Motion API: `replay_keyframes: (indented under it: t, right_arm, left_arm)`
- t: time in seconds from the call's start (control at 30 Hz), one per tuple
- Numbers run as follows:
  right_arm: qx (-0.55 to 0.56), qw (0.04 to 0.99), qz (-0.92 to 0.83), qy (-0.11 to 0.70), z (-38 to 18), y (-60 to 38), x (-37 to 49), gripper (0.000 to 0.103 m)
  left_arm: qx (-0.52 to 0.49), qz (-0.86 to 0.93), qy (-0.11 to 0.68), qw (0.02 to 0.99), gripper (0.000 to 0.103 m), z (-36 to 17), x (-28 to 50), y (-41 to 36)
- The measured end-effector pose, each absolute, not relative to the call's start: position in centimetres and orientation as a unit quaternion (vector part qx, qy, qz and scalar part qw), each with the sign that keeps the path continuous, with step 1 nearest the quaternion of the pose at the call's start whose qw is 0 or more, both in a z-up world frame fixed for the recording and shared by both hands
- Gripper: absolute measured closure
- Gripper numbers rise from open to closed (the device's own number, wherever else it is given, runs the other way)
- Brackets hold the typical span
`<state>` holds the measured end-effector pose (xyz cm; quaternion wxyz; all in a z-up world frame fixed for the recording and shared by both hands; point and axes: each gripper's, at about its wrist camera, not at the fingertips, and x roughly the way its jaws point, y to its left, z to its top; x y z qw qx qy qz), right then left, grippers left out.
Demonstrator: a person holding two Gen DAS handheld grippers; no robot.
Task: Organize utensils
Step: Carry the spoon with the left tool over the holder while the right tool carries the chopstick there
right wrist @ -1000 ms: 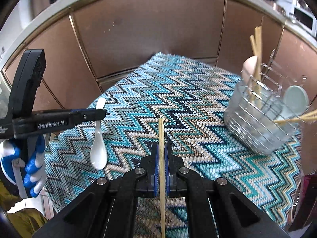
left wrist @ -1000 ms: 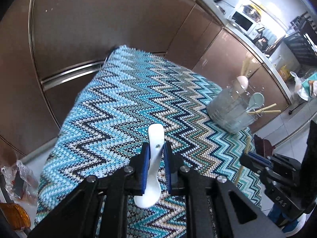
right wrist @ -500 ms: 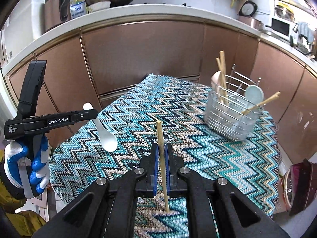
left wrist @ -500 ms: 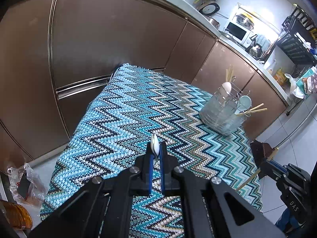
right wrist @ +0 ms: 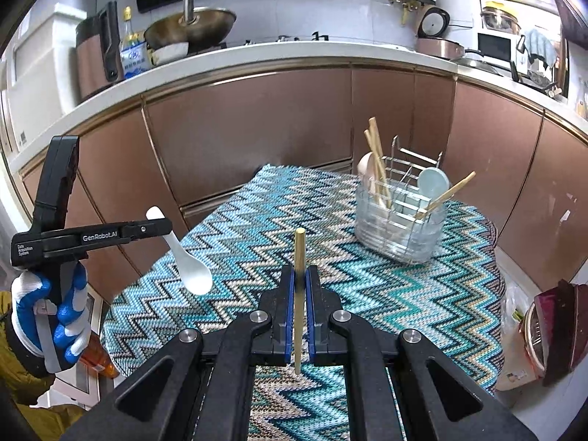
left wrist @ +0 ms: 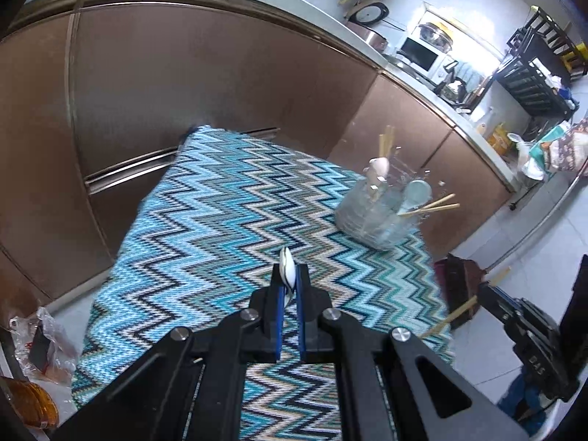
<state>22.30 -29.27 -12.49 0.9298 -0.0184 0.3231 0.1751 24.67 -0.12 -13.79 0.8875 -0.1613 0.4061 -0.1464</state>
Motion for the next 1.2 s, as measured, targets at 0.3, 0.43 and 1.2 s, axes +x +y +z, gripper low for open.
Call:
replay_keyframes:
  t: [0.3,0.43,1.2]
  right_arm:
    - [0.005,0.952,0.159,0.261,-6.1,-33.5,24.3,0.097]
    - [0.006,0.962,0.154,0.223,-2.8,-34.7,25.9,0.097]
    - [-0.019,0.963,0.121,0.240,-8.6,-37.0,39.0,0.097]
  left_arm:
    - [-0.174,-0.206,0.403,0.875,0.098,-7.7,28.6,-3.5]
    - [-0.179,-0.236,0.389,0.872,0.098,-4.6,31.4,-6.0]
    - [-0.116,-0.233,0.416,0.871,0.098,-10.2,46.7,-20.7]
